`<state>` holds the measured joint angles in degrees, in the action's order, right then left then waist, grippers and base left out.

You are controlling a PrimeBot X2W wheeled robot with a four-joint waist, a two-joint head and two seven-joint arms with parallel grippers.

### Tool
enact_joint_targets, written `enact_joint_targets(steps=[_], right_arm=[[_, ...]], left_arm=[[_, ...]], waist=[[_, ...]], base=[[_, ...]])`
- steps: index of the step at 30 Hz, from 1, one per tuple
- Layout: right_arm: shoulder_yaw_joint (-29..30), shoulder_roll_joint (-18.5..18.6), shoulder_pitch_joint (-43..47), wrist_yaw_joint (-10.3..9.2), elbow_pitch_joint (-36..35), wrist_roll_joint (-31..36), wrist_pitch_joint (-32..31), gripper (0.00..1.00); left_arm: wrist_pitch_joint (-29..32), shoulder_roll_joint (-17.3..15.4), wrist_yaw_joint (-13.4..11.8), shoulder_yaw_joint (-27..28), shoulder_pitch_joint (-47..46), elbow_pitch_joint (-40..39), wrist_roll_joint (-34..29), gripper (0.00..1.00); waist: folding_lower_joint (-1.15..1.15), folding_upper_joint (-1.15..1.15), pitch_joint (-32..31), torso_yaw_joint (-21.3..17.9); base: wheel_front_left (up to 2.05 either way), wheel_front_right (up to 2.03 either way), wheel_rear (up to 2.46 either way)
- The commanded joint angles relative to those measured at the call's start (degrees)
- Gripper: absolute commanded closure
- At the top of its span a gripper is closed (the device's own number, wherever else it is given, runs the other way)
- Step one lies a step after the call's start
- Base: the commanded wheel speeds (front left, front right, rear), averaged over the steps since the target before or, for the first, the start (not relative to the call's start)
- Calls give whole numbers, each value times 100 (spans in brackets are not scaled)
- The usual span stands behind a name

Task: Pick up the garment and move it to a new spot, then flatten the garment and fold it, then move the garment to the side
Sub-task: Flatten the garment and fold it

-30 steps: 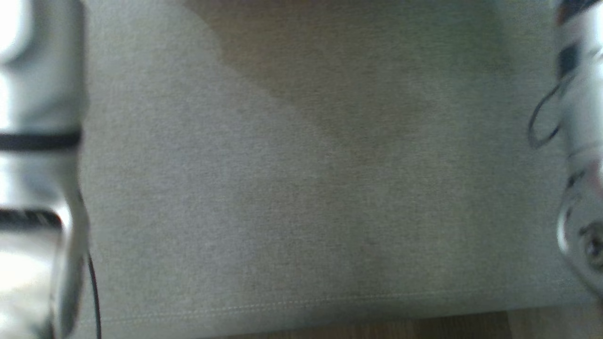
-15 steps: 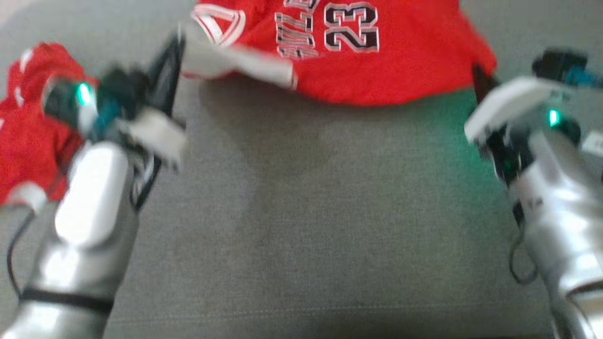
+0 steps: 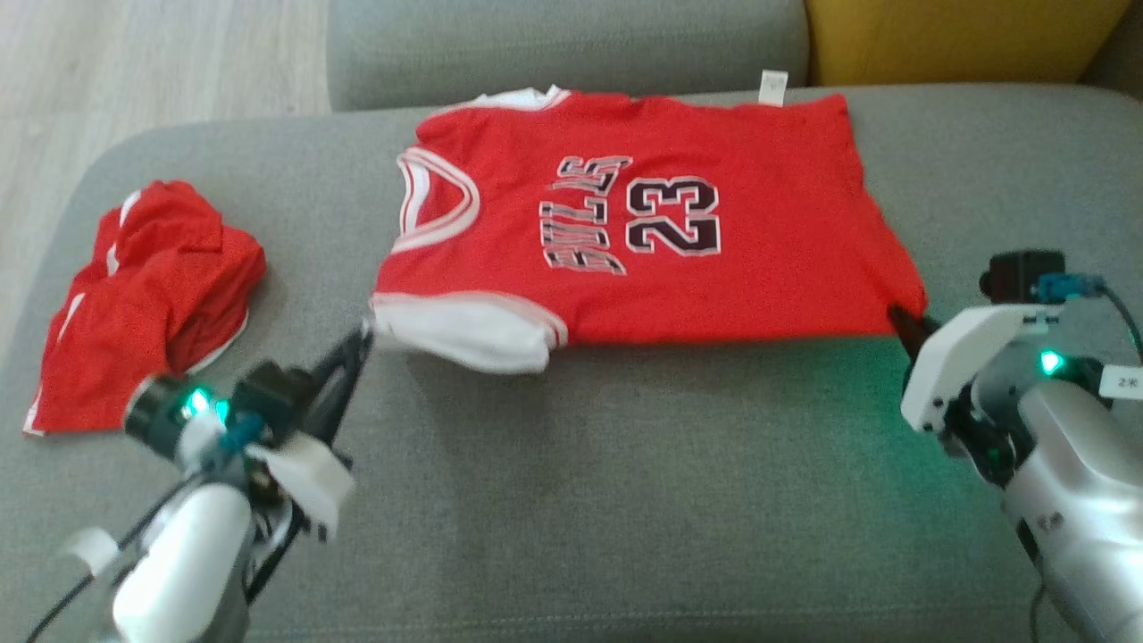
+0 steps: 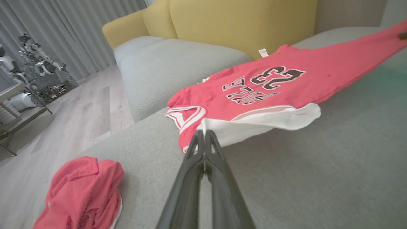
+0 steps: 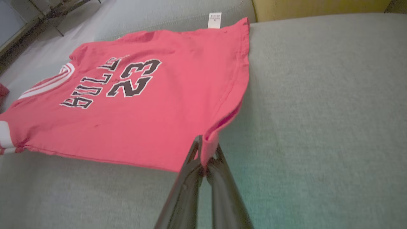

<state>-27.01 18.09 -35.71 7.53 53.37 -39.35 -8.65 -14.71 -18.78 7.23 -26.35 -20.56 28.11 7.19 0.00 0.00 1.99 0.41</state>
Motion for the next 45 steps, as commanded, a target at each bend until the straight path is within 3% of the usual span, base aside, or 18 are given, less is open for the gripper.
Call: enact_joint_targets(steps=[1, 13, 20, 33, 38, 45], right_arm=[[-182, 164, 13, -4, -261, -109, -117, 100], [-902, 1035, 819, -4, -1135, -715, -1211, 100], [-901, 1493, 1216, -4, -1626, -1044, -1640, 100], [-844, 2288, 2260, -4, -2852, -1643, -3407, 100], [-466, 2381, 2538, -4, -3241, -1691, -3727, 100], [132, 2103, 2499, -4, -3596, -1450, -3860, 100]], left_arm=[[-29, -289, 21, 104, -135, -180, 76, 100], [408, -983, 24, -891, 583, -618, 1112, 100], [991, -1264, 25, -1017, 959, -1215, 1953, 100], [2106, -2305, 25, -1155, 1941, -3025, 2981, 100], [2331, -2566, -24, -1097, 2126, -3556, 3225, 100], [2226, -2533, -138, -915, 1829, -3856, 3145, 100]], waist=[[0, 0, -121, 12], [0, 0, -554, 9], [0, 0, -681, 92], [0, 0, -890, 64], [0, 0, -918, 27], [0, 0, -821, -70]], base=[[0, 0, 0], [0, 0, 0], [0, 0, 0], [0, 0, 0], [0, 0, 0], [0, 0, 0]])
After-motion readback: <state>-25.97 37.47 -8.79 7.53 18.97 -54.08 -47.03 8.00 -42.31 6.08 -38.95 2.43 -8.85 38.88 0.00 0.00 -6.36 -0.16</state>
